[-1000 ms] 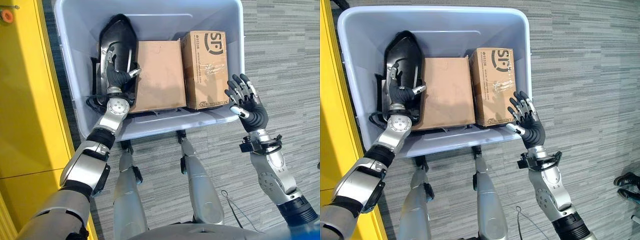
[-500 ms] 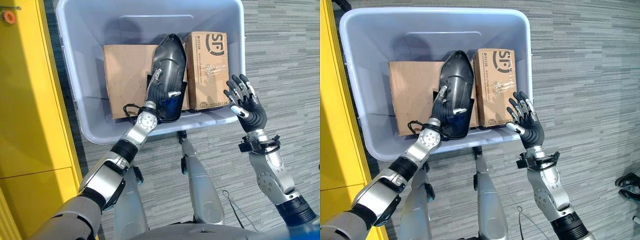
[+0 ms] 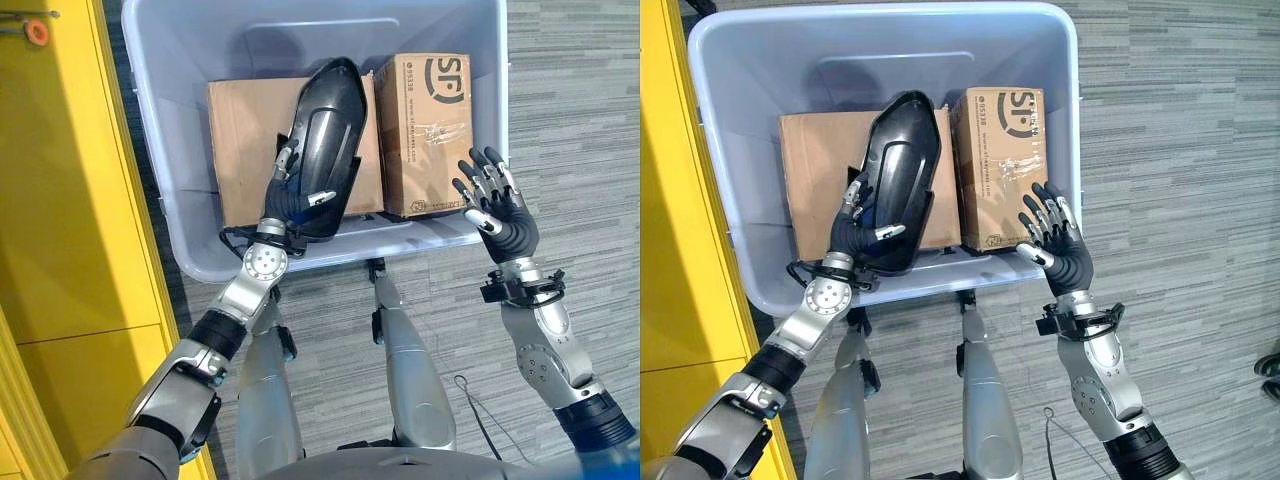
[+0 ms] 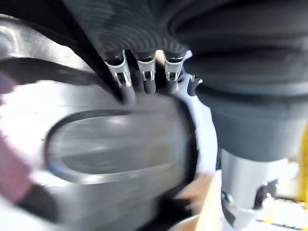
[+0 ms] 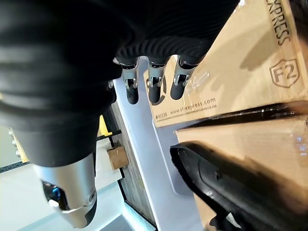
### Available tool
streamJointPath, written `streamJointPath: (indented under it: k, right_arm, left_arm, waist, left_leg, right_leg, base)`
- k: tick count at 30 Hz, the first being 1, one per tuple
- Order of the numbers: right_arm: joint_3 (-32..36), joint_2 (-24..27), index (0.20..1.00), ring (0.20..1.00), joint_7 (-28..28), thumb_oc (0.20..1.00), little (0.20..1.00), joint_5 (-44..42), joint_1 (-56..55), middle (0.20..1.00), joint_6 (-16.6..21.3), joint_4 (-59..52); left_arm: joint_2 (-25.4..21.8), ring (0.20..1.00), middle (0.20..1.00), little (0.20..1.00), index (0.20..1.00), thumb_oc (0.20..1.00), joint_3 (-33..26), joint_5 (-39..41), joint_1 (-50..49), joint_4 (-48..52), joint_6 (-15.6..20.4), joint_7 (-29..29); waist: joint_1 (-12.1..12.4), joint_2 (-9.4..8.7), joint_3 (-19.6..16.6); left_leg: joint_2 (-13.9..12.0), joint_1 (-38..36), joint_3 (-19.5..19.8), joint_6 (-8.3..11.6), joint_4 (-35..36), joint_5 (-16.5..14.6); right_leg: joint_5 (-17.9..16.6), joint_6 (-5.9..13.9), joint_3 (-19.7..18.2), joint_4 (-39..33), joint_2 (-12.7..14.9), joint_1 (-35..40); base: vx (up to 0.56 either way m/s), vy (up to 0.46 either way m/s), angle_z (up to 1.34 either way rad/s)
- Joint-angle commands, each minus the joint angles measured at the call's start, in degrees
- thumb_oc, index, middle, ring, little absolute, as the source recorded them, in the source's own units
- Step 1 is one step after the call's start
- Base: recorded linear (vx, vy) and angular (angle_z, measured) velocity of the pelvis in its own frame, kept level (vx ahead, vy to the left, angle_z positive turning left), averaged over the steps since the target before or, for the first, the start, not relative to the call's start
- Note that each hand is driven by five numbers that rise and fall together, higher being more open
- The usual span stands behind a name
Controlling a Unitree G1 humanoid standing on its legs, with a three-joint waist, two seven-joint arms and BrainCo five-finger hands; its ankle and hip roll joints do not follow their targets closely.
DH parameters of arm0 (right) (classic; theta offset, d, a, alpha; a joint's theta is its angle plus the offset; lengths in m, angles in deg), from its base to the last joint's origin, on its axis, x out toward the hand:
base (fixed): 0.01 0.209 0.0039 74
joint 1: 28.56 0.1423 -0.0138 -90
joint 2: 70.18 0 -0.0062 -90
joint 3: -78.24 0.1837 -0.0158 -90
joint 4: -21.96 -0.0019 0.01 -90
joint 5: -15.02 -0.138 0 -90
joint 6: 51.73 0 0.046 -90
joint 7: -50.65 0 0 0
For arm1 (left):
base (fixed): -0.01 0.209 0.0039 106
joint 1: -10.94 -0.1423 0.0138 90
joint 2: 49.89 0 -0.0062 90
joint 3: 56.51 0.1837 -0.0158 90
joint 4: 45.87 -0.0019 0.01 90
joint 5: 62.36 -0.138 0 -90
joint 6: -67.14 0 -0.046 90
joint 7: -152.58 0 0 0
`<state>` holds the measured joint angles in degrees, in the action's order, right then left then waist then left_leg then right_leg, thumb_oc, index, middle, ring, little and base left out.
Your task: Move parts from the plastic box to the shelf.
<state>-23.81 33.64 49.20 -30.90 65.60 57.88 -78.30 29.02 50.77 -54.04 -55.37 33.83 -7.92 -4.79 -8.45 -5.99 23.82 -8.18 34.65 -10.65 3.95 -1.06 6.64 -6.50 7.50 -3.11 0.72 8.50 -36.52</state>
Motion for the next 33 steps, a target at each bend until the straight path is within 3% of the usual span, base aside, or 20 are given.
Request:
streamJointPath:
  k: [1, 8, 14, 22, 33]
  right_arm:
    - [5.6, 1.6, 1.0, 1.0, 0.7, 1.0, 1.0, 0.7, -1.8, 1.0, 2.8, -3.9]
    - [6.8, 2.0, 1.0, 1.0, 1.5, 1.0, 1.0, 1.0, -3.1, 1.0, 3.0, -5.7]
    - [7.2, 2.1, 1.0, 1.0, 1.0, 1.0, 1.0, 1.5, -3.6, 1.0, 3.3, -6.5]
    - [7.4, 2.0, 1.0, 1.0, 0.7, 1.0, 1.0, 1.8, -3.6, 1.0, 3.2, -6.3]
    - [7.1, 1.7, 1.0, 1.0, 0.2, 1.0, 1.0, 1.8, -3.0, 1.0, 2.8, -5.6]
  left_arm:
    - [-2.0, 1.0, 1.0, 1.0, 1.0, 1.0, -4.0, -4.8, 0.9, 4.1, 4.5, 0.3]
    - [-5.3, 1.0, 1.0, 1.0, 1.0, 1.0, -7.7, -7.9, -5.8, 17.4, 6.8, -0.9]
    - [-6.1, 1.0, 1.0, 1.0, 1.0, 1.0, -8.2, -9.3, -6.7, 20.4, 7.2, -0.3]
    - [-6.4, 1.0, 1.0, 1.0, 1.0, 1.0, -8.8, -10.9, -6.9, 19.9, 6.7, 0.7]
    - [-4.4, 1.0, 1.0, 1.0, 1.0, 1.0, -11.2, -11.9, -5.3, 11.9, 4.6, 5.1]
  waist:
    - [0.4, -1.6, -0.5]
    - [1.1, -1.54, 0.1]
    - [1.1, -1.85, 0.6]
    - [1.2, -1.92, 1.0]
    - [1.0, -2.38, 1.6]
  left_leg:
    - [-3.6, -2.8, 4.1, 3.81, -5.3, -3.5]
    - [-3.4, -2.7, 4.4, 3.68, -5.4, -3.9]
    - [-3.3, -2.7, 4.4, 3.6, -5.4, -3.9]
    - [-3.4, -2.8, 4.3, 3.7, -5.4, -3.8]
    - [-3.5, -2.4, 4.2, 3.68, -5.8, -3.7]
  right_leg:
    - [-3.5, 2.16, 1.6, 4.2, 1.9, -0.3]
    - [-3.4, 2.23, 1.8, 4.1, 2.0, -0.1]
    - [-3.4, 2.26, 1.9, 4.2, 2.0, 0.1]
    - [-3.3, 2.28, 1.9, 4.3, 1.9, 0.1]
    - [-3.5, 2.18, 1.8, 4.3, 1.8, -0.1]
  base:
    - [0.0, 0.0, 0.0]
    - [0.0, 0.0, 0.0]
    - [0.0, 0.0, 0.0]
    - [0.0, 0.0, 0.0]
    - [0.0, 0.0, 0.0]
